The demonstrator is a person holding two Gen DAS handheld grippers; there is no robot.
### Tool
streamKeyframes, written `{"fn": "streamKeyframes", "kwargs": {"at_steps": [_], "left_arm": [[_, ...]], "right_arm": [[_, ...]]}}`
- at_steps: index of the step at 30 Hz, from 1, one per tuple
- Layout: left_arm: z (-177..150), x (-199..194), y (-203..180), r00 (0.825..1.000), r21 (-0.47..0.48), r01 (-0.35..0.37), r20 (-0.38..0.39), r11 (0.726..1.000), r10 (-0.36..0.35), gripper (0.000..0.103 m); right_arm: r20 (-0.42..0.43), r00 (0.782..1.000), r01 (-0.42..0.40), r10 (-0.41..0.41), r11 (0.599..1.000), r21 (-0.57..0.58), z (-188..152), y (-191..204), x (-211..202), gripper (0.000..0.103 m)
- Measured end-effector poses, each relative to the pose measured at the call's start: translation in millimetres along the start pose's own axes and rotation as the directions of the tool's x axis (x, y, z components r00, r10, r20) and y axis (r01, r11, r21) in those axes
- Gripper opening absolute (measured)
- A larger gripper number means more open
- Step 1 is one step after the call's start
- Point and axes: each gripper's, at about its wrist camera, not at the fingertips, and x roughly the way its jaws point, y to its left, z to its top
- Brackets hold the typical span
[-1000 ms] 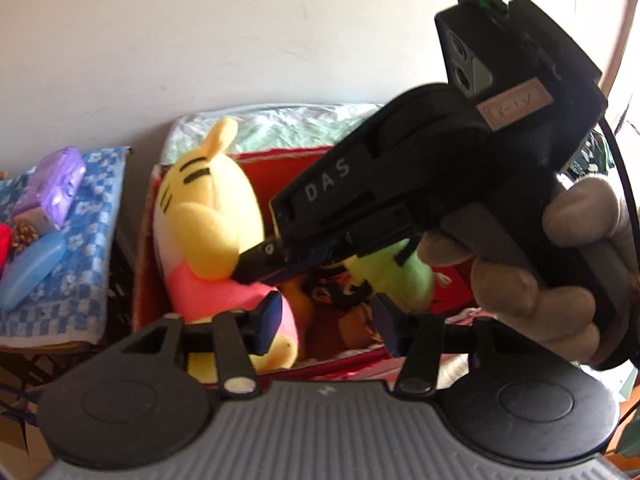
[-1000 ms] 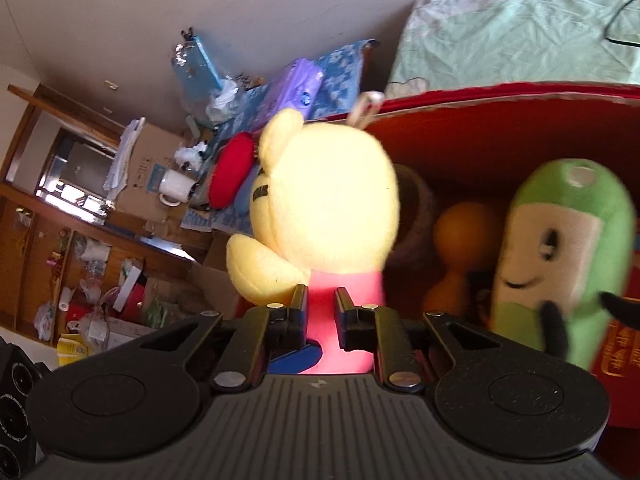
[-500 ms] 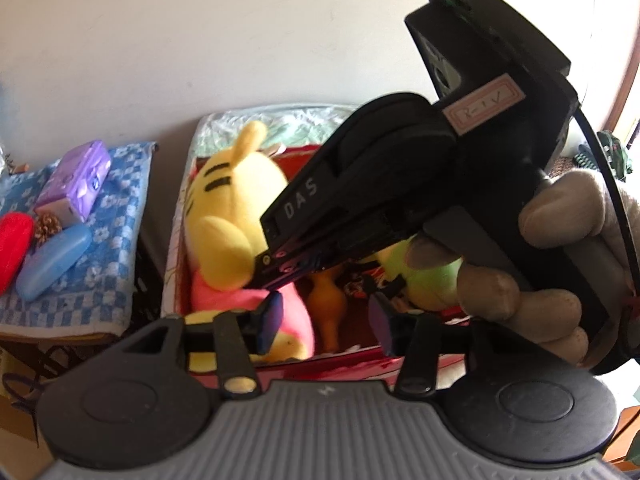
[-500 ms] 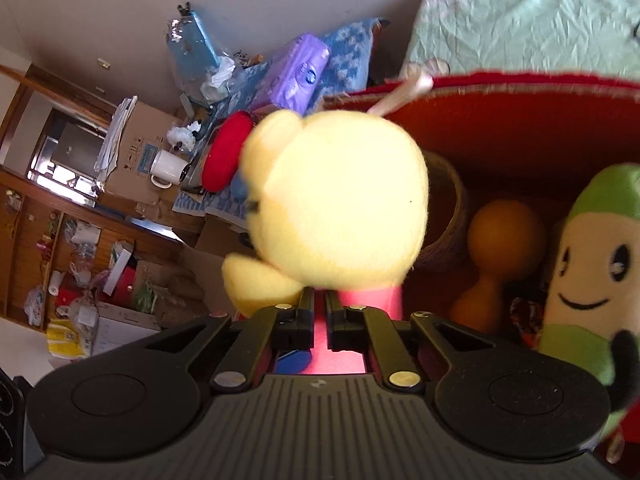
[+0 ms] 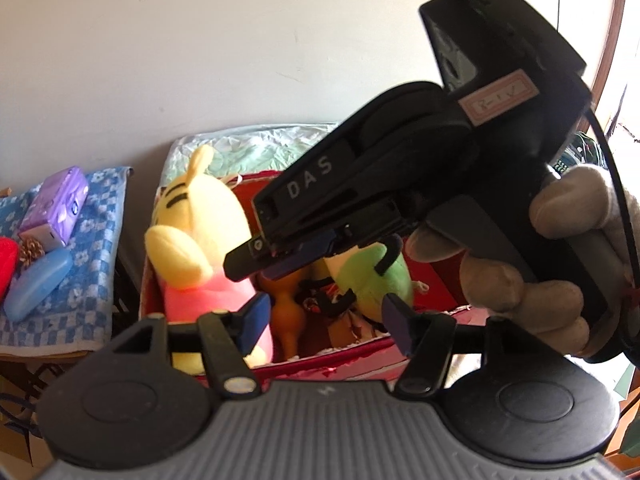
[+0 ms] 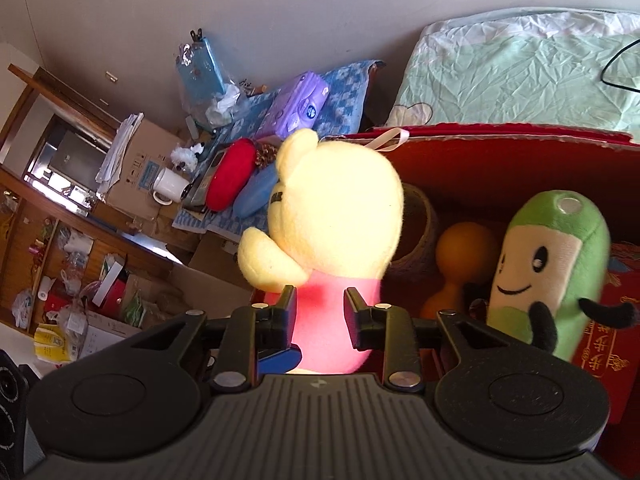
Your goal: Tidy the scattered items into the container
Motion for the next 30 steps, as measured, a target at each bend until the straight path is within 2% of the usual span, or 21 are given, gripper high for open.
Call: {"fn": "streamKeyframes", "kwargs": {"at_steps": [24, 26, 28, 30], "left_arm": [[10, 27, 14, 0.996, -0.066, -0.038, -0.082, 0.997, 0.032, 0.069], [12, 24, 12, 0.996, -0.079, -0.038, -0.08, 0.996, 0.031, 0.074], [15, 22, 10, 0.997, -0.103, -0.042, -0.072, 0.994, 0.034, 0.085], [18, 19, 7, 0.997, -0.123, -0.049, -0.06, 0.991, 0.042, 0.087]], "right_arm": [[0.105, 0.992, 0.055, -0.064, 0.995, 0.089, -11, -22, -20, 0.029], [0.1, 0.993, 0.051, -0.061, 0.994, 0.102, -12, -27, -19, 0.029], [0.092, 0.994, 0.053, -0.062, 0.993, 0.103, -13, -30, -21, 0.03], [0.083, 0.995, 0.049, -0.058, 0.994, 0.103, -14, -33, -23, 0.03]]}}
